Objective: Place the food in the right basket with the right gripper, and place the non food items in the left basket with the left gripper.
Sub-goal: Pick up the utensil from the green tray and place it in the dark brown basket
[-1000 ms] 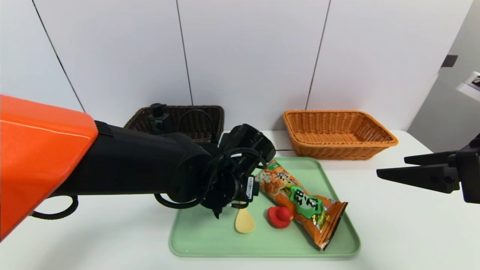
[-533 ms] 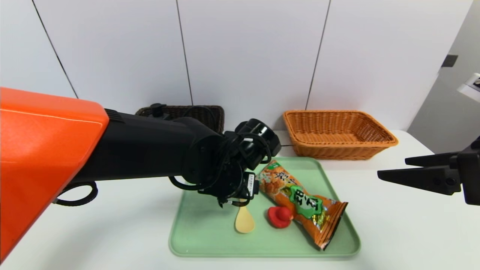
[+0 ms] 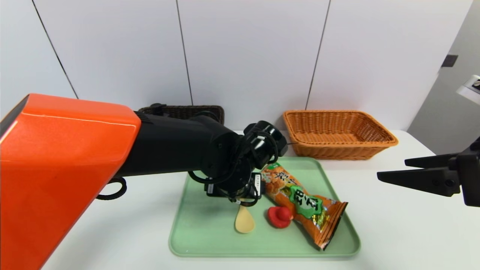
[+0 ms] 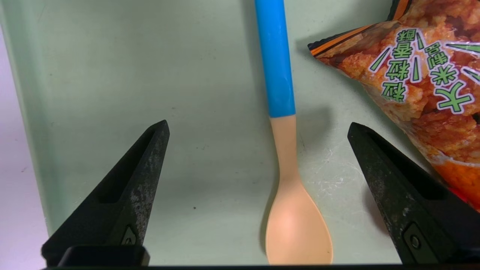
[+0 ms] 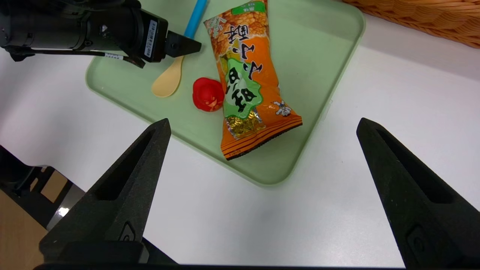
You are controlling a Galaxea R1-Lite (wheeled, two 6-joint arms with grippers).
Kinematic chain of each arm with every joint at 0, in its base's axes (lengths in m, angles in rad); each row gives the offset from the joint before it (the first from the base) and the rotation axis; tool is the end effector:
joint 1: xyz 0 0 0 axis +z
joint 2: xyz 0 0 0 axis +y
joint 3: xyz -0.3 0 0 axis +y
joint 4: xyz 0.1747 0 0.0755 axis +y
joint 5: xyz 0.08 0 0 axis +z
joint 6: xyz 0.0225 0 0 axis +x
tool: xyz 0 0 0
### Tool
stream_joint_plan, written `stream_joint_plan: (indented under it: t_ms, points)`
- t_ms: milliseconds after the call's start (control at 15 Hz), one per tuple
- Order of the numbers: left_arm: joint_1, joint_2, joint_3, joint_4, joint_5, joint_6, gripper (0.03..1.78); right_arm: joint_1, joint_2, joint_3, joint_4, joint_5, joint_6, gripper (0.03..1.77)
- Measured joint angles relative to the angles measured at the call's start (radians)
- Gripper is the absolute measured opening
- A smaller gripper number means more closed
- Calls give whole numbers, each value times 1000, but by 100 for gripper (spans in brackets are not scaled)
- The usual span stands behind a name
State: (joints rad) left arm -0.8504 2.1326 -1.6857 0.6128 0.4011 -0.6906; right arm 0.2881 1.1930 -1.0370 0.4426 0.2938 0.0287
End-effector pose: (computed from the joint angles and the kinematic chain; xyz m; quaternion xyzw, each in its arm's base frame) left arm 0.2700 -0.2943 0.1586 -0.0062 0.4505 -0.0422 0.8917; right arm 0.1492 0.0510 0.2691 0.0140 0.2988 0.2699 0.9153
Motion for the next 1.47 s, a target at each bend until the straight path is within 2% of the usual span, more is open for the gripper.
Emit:
stream_joint_plan:
  t_ms: [333, 533, 1467]
  points:
    - [8, 16, -2, -4, -12, 0, 169, -3, 0, 2, 0, 0, 0, 171]
    - [22, 18, -2, -4, -45, -19, 169, -3, 1, 2, 0, 0, 0, 171]
    - [38, 42, -2, -13, -64, -25, 169, -3, 4, 10, -21, 0, 0, 171]
